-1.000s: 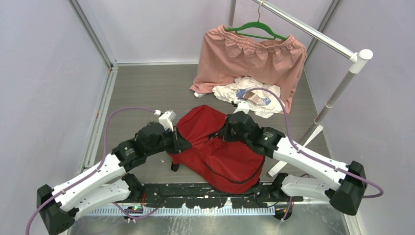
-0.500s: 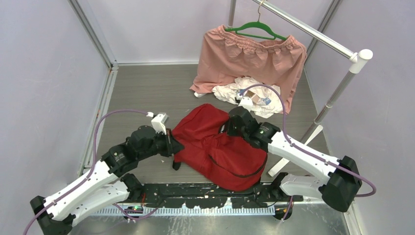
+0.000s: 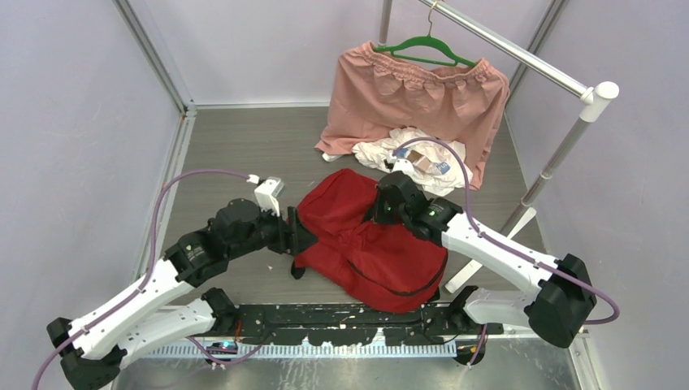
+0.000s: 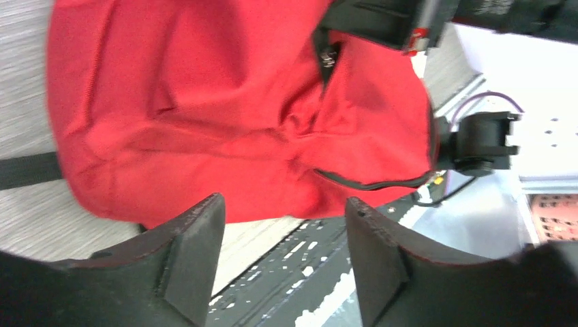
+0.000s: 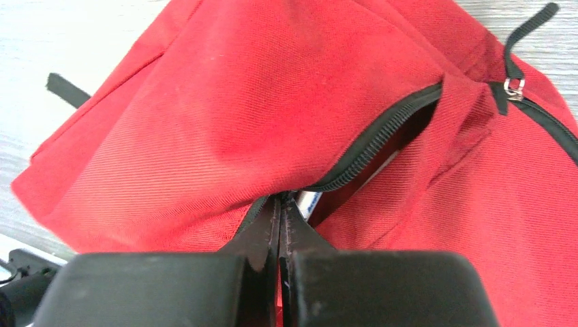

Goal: Pack the student bag
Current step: Zip the student bag at the center of the board.

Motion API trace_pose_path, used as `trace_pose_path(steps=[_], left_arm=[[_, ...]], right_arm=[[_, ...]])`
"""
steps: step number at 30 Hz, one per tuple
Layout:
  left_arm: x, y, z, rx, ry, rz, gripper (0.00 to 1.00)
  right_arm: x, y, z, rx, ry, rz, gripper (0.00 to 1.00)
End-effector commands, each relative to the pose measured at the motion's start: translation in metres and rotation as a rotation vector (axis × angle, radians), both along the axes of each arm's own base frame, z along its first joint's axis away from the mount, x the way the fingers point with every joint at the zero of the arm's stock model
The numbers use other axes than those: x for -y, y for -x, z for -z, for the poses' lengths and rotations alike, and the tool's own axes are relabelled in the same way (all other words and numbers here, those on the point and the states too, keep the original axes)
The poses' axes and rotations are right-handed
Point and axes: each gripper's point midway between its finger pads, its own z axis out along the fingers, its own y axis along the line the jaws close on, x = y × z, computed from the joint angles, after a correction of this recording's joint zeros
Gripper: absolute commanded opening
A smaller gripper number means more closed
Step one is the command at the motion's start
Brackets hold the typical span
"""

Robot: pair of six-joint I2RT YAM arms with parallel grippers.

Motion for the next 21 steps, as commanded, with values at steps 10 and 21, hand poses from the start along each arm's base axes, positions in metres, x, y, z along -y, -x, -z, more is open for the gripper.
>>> trace_pose_path(steps=[10,21], left_arm=[[0.079,0.026,-0.006,0.053,-0.008,0.143,0.85],[0.120,0.014,-0.002,0.175,-0.094,0.180,0.79]], right_arm=[[-0.029,0.005,-0.021,0.029,-0.064,-0.070,0.01],[-0.032,0.009,-0.021,0.023,-0.073,-0.078,0.01]])
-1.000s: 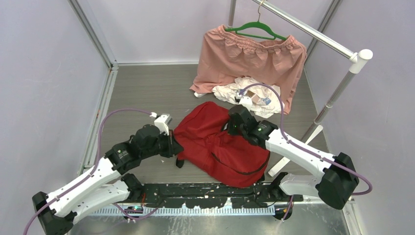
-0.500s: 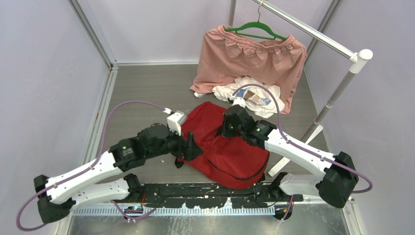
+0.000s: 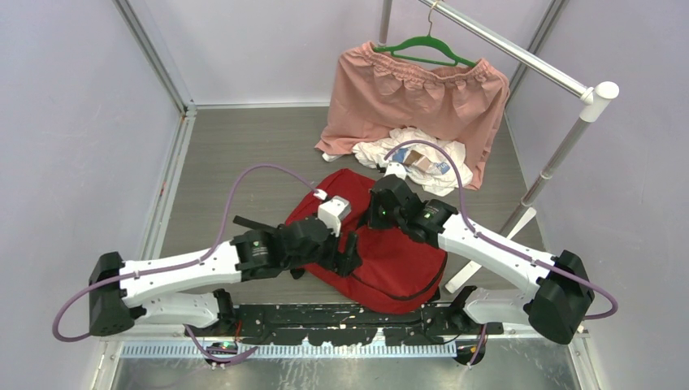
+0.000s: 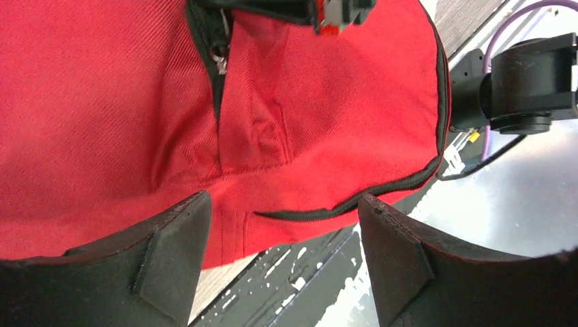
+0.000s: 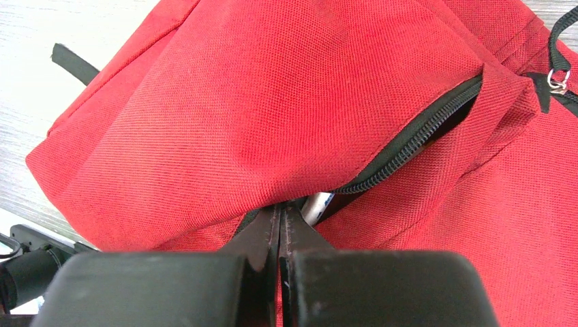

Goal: Pack the student bag
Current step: Zip the student bag at the center of the board.

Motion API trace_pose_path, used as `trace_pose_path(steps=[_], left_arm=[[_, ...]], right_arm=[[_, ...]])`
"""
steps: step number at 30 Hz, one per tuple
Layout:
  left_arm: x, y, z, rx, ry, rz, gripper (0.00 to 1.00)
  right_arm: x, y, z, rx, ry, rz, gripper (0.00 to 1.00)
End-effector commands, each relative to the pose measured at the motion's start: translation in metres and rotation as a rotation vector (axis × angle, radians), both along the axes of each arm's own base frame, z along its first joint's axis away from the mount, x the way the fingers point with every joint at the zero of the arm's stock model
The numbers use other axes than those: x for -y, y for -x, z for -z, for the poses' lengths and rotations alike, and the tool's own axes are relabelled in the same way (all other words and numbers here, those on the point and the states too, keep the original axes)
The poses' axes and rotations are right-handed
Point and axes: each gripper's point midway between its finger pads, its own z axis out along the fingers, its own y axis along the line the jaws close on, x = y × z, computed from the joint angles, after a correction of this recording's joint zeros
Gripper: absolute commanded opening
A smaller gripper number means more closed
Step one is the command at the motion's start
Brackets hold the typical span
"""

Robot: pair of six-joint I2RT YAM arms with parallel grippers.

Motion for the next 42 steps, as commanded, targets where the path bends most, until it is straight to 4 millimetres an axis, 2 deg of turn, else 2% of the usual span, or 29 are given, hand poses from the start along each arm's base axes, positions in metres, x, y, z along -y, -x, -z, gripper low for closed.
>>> trace_pose_path(steps=[1,6,9,14,17,19,23,26,27,28,31,35,39,42], left_arm=[[0.025,-0.023,-0.033,0.145,0.030,-0.018,0.79],[0.030,-0.035,-0.033,0.199,-0.005,-0.032,0.74],[0.034,-0.041,-0.029,0.223,-0.013,-0.043,0.66],[0.039,-0.047,-0.016,0.185,-0.070,-0.019,0.70],[0.040,-0.051,-0.009,0.179,-0.084,-0.021,0.66],[0.039,-0.054,-0.005,0.169,-0.072,-0.032,0.59],[0.038,-0.057,-0.005,0.163,-0.036,-0.053,0.37],[0.035,-0.059,-0.011,0.175,-0.011,-0.073,0.16],[0.034,-0.059,-0.015,0.180,0.001,-0.076,0.05],[0.034,-0.058,-0.016,0.178,0.007,-0.077,0.00],[0.032,-0.055,-0.019,0.168,0.025,-0.071,0.00],[0.025,-0.045,-0.021,0.152,0.032,-0.045,0.00],[0.010,-0.036,-0.020,0.154,0.034,-0.023,0.00],[-0.009,-0.034,-0.016,0.151,-0.014,-0.045,0.00]], right_arm=[[-0.013,-0.005,-0.022,0.042,-0.065,-0.007,0.01],[-0.014,-0.004,-0.024,0.044,-0.072,-0.010,0.01],[-0.017,-0.002,-0.024,0.043,-0.080,-0.017,0.01],[-0.018,0.001,-0.028,0.050,-0.084,-0.023,0.01],[-0.015,0.002,-0.029,0.054,-0.086,-0.016,0.01],[-0.014,0.004,-0.030,0.056,-0.087,-0.017,0.01],[-0.013,0.006,-0.030,0.052,-0.088,-0.011,0.01],[-0.014,0.006,-0.031,0.053,-0.091,-0.012,0.01],[-0.016,0.007,-0.032,0.056,-0.092,-0.019,0.01],[-0.018,0.007,-0.035,0.065,-0.092,-0.026,0.01],[-0.020,0.007,-0.043,0.094,-0.083,-0.029,0.01],[-0.014,0.005,-0.039,0.098,-0.043,-0.013,0.01],[-0.010,0.004,-0.031,0.093,-0.020,-0.002,0.01],[-0.006,0.002,-0.026,0.096,-0.004,0.021,0.01]])
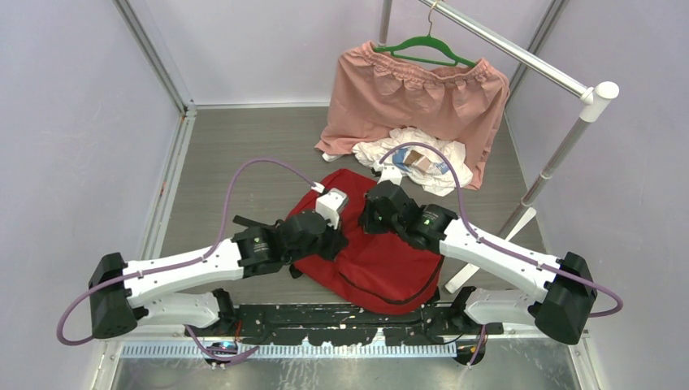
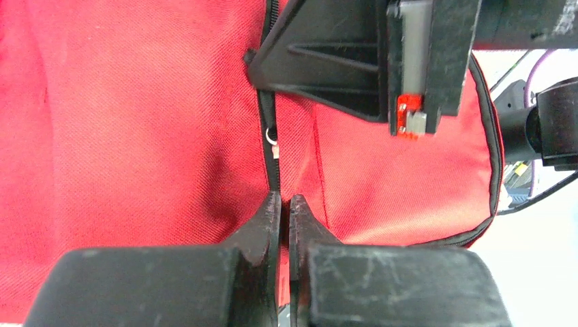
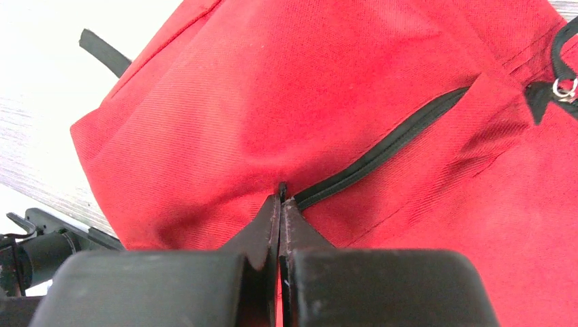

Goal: Pack the student bag
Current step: Zip the student bag at the center of the board.

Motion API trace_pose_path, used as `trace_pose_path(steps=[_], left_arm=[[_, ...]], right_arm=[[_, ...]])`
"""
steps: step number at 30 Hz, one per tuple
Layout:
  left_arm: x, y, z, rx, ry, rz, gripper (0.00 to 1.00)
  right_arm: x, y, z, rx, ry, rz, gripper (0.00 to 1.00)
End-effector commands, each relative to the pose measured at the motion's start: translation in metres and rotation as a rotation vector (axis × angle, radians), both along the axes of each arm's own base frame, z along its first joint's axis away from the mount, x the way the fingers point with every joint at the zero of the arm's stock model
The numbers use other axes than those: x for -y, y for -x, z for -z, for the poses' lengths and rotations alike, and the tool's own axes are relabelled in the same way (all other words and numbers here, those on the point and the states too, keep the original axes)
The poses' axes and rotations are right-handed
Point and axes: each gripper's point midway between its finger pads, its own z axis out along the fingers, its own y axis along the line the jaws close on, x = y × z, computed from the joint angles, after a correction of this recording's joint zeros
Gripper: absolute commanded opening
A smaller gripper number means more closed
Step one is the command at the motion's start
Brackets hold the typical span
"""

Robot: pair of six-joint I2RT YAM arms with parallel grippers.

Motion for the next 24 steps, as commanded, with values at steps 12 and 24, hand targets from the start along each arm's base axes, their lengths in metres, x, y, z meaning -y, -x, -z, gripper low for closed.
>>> trace_pose_path(steps=[12,24], left_arm=[[-0.063,0.015,-0.012,-0.005,-0.020,-0.080,0.00],[-0.099,0.019,-0.011,0.004,-0.059,-0.148,0.00]], right_arm=[[0.039,-0.014,-0.003,0.089,0.114,0.126,0.01],[0.064,-0.018,0.003,0.084,0.131,0.193,0.01]])
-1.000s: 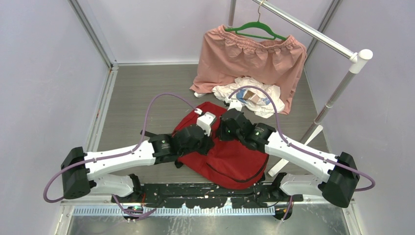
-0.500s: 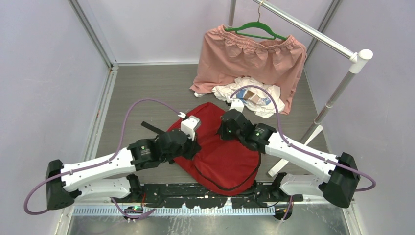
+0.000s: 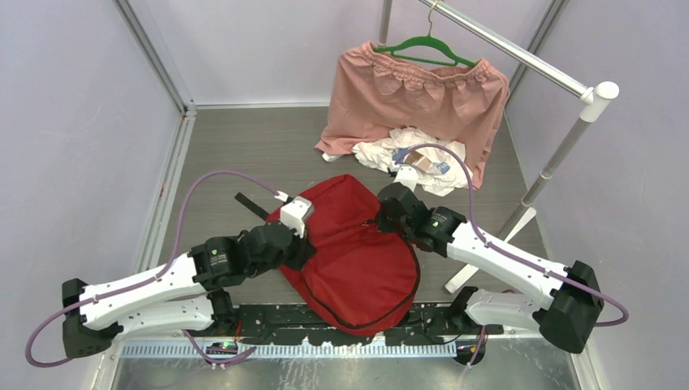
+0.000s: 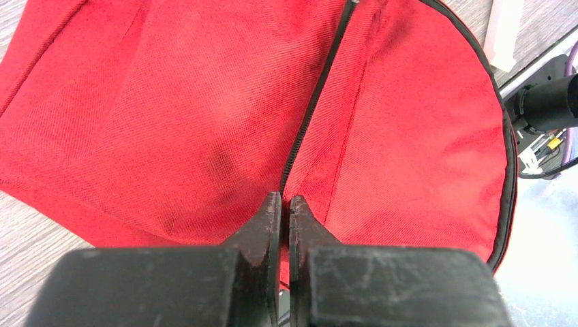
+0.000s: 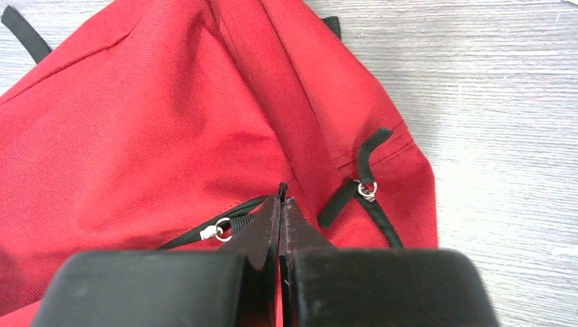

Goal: Pack the student bag
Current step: Zip the student bag at the center of the board.

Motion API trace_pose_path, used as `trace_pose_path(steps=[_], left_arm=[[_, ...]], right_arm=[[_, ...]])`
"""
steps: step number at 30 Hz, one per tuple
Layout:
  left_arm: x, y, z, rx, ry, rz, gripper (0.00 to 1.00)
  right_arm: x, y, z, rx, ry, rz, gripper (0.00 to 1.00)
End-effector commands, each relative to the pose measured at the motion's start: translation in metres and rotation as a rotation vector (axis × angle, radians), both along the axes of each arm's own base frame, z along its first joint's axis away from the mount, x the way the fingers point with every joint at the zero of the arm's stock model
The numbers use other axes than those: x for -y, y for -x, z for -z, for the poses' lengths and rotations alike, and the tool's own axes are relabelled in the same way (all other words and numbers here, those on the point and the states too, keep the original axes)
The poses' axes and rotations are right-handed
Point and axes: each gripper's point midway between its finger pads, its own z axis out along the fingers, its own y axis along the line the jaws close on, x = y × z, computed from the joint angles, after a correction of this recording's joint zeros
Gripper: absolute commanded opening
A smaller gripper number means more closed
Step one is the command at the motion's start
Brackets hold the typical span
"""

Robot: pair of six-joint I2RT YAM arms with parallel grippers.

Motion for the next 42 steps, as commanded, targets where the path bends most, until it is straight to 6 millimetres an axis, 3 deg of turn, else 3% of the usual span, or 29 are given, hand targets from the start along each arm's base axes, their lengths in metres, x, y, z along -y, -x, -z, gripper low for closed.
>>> trace_pose_path(steps=[1,9,20,26,29,33,34,36,42], left_arm=[[-0.021,-0.003,-0.005,0.024,-0.006,-0.064,0.00],[-0.023,-0.006,-0.007,0.040,0.013,-0.086,0.00],[-0.048,-0.008,-0.012,0.076,-0.006,-0.141,0.00],[-0.039,-0.006,-0.016,0.075,0.022,-0.109,0.00],[-0.034,-0.007,-0.015,0.069,0.002,-0.102,0.00],[-0.029,-0.007,-0.018,0.061,-0.011,-0.084,0.01],[-0.028,-0.007,-0.018,0.061,-0.014,-0.081,0.15],[-0.027,-0.008,-0.019,0.056,-0.023,-0.083,0.22],[-0.029,-0.011,-0.024,0.081,-0.020,-0.090,0.33]], right_arm=[[0.019,-0.005,-0.007,0.044,0.040,0.048,0.01],[0.006,-0.004,-0.002,0.017,0.005,0.013,0.01],[0.010,-0.006,-0.004,0.024,0.017,0.030,0.01],[0.006,-0.007,-0.010,0.022,0.014,0.015,0.01],[0.005,-0.007,-0.015,0.017,0.014,0.018,0.13],[0.011,-0.005,-0.028,0.029,0.011,0.037,0.45],[0.014,-0.005,-0.032,0.039,0.008,0.046,0.51],[0.020,-0.005,-0.039,0.050,0.012,0.071,0.62],[0.046,-0.008,-0.056,0.079,0.066,0.190,0.79]])
